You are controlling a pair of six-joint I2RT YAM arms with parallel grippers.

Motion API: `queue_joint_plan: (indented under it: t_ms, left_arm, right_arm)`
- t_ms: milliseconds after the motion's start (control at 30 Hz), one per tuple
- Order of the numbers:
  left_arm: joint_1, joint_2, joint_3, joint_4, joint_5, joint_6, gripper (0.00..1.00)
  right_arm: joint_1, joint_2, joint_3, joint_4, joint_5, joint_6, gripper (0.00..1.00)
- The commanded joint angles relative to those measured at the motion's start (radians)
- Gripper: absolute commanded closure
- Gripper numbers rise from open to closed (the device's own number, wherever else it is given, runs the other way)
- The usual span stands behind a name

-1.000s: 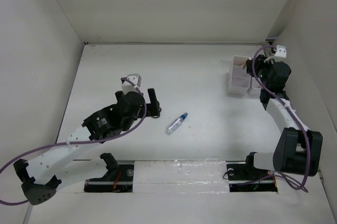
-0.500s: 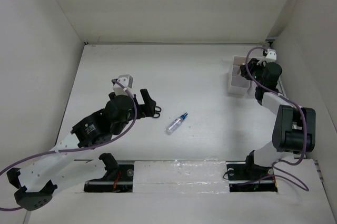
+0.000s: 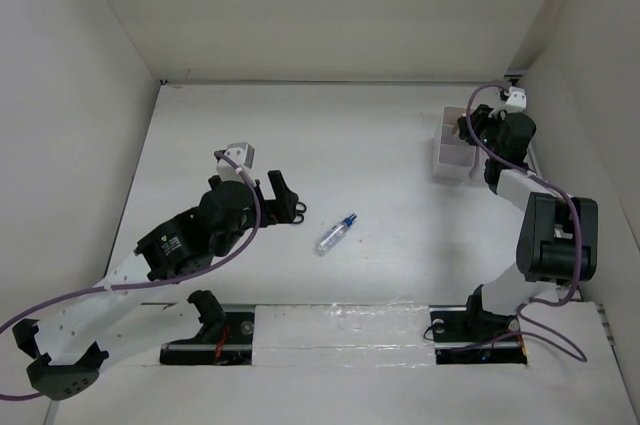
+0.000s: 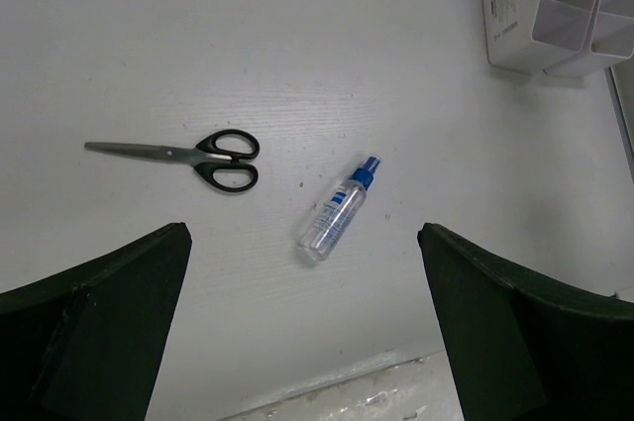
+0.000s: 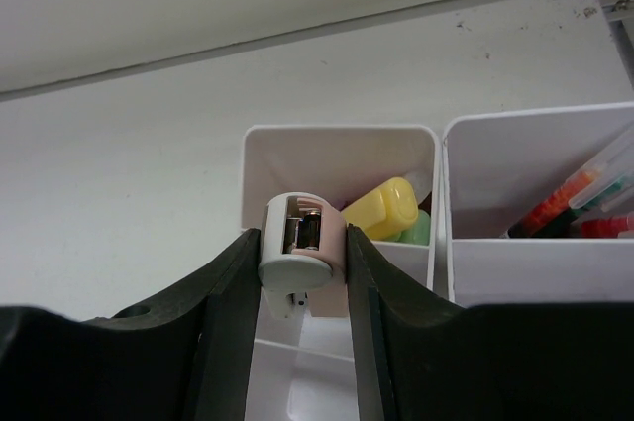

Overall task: Sort the stationery into containers
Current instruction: Place the stapler in the storage box.

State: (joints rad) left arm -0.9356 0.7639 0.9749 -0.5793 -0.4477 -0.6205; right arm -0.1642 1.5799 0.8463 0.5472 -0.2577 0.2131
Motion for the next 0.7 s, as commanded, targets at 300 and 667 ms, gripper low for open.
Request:
queue_joint_plan:
  t_ms: [300, 667]
  left_arm:
    - [-0.002, -0.014, -0.015, 0.026, 0.010, 0.024, 0.00]
    - [-0.002, -0.023, -0.015, 0.026, 0.010, 0.024, 0.00]
  right_arm:
    - [-0.008, 0.049, 0.119, -0.044, 0.034, -0.014, 1.00]
    - [-0.008, 0.008, 0.085, -0.047, 0.044, -0.034, 0.64]
